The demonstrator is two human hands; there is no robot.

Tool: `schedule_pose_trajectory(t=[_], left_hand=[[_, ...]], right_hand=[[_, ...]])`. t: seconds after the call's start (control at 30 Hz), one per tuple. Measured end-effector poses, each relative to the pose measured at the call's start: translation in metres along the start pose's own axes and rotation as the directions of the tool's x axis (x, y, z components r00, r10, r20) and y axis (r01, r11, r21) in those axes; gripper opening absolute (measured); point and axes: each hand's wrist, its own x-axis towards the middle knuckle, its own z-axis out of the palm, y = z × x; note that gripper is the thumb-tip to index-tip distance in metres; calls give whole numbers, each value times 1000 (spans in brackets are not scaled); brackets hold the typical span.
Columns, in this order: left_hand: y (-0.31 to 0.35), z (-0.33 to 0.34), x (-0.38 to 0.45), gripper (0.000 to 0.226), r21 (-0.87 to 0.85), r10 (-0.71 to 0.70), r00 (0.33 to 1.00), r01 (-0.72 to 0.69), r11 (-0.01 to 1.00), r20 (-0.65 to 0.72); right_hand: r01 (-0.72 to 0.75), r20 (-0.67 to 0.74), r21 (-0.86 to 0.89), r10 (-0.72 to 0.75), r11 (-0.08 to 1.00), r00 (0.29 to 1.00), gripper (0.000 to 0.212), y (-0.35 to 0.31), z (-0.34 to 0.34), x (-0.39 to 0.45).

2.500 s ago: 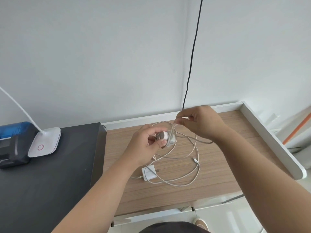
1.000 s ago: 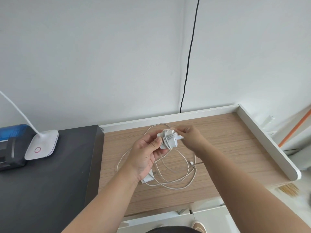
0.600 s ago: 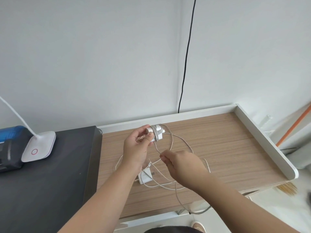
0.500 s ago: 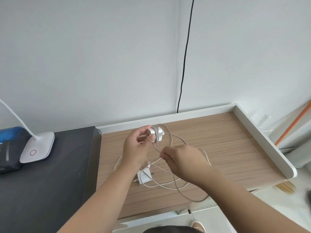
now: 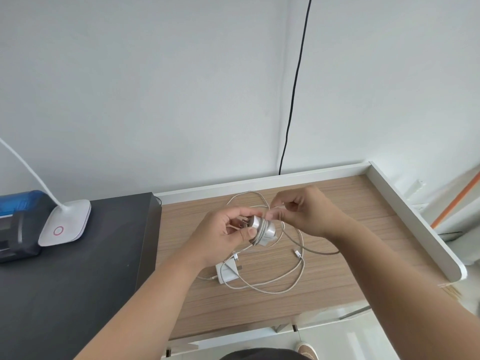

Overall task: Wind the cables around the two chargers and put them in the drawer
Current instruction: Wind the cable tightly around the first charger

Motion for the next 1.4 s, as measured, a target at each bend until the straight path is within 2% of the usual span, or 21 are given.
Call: schedule_pose_trajectory(t=[0.07,0.17,0.3,0.4,0.57,0.63,0.67,0.73,0.8,0.87,0.93,0.97,1.03,1.1,1.2,1.3,1.4], left_hand=[[1,-1,-2,36,-82,-1,1000,4,997,29],[4,1,-4,47,-269,-6,1000,13,963,27],[7,6,-4,67,-468,8,1000,-7,884,0],[3,11,-1,68,-576,-23,998,-12,817,-55],[4,22,5,56,-751,-146,966,-66,657,-212],[5,23,10,53,-758,-213,928,-102,644,-306],[5,22,13,50,-737,-237,905,-115,666,-355],[2,18,18,41,-661,-253,860,-123,740,-443],[-1,16,20,35,-587,-245,829,-119,801,-503],[-5,17,20,32,-523,-215,819,-118,844,-532],[-11,19,20,30,-457,-200,818,-85,885,-540],[-15,20,20,28,-442,-210,817,-61,895,-537],[-19,20,18,27,-427,-233,815,-20,904,-531],[-21,20,16,27,-323,-203,813,19,946,-546],[-18,21,11,31,-180,-127,849,38,983,-512],[-14,25,6,33,-65,-22,900,-7,998,-436],[-13,26,-1,30,-30,5,926,-18,999,-378]], right_hand=[[-88,81,191,74,978,994,37,4,4,0],[-172,169,400,112,900,979,35,9,13,-3],[-290,191,655,218,698,957,37,12,38,-14],[-329,180,778,311,536,933,41,16,59,-18],[-322,142,866,429,382,892,24,4,82,-28],[-357,109,819,490,448,865,28,0,90,-37],[-384,75,746,503,545,861,29,-3,93,-41],[-396,7,490,450,777,893,25,-10,93,-51],[-338,-24,196,349,921,937,22,-16,92,-59],[-235,-36,-70,233,970,972,26,-25,85,-62],[-111,-63,-309,96,945,993,34,-32,76,-60],[-51,-72,-373,26,926,997,36,-33,72,-58],[33,-78,-434,-74,900,994,34,-37,62,-54],[59,-99,-462,-117,885,988,31,-41,48,-48],[38,-151,-460,-120,887,981,27,-38,22,-34],[31,-198,-466,-139,884,970,20,-36,1,-20],[-17,-175,-360,-50,933,983,15,-30,-15,-7]])
